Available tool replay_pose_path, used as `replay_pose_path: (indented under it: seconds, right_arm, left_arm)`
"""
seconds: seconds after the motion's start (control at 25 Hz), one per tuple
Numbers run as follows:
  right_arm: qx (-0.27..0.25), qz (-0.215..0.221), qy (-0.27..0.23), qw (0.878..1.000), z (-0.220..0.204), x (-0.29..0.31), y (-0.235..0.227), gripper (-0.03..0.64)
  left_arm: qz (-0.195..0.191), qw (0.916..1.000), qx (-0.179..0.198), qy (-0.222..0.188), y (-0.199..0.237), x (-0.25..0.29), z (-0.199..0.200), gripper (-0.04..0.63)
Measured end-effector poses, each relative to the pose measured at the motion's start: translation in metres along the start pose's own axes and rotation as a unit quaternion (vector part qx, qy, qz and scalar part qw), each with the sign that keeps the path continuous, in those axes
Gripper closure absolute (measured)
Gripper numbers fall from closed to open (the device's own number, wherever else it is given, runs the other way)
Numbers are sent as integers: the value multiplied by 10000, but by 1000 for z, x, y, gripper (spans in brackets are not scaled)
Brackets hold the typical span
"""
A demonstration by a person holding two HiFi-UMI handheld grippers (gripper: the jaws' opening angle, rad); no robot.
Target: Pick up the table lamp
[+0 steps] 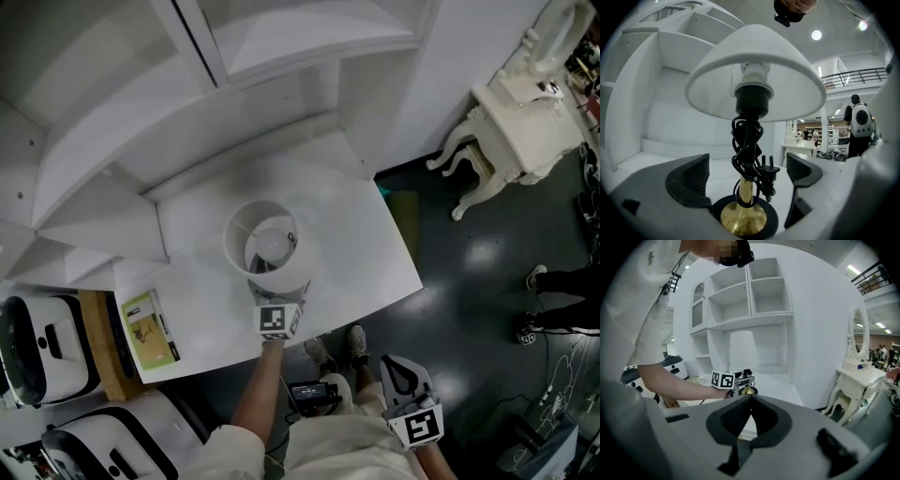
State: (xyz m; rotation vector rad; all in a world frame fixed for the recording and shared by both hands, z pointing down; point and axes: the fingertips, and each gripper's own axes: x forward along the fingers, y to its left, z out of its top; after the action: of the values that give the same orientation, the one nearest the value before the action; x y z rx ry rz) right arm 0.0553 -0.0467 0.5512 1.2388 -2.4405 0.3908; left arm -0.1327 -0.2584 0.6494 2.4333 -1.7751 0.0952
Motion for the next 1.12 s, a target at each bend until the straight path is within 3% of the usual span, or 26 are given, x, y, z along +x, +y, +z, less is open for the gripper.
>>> replay_pose_path:
  seconds: [0.84, 0.92, 1.0, 1.12]
  right_arm:
    - [110, -79, 231, 9996, -15, 0, -7, 604]
    - [100, -90, 245, 9996, -17, 0, -8, 604]
    - [118, -106, 244, 9996, -17, -1, -9, 604]
    - [78, -93, 254, 9996, -18, -1, -8, 604]
  left_arm:
    - [-91, 9993, 270, -223, 3, 32, 6, 117]
    - [-183, 9990, 373, -186, -3, 34, 9, 177]
    - [-209, 9987, 421, -204, -7, 34, 13, 304]
    - [-210, 9993, 113, -277, -5, 32, 14, 331]
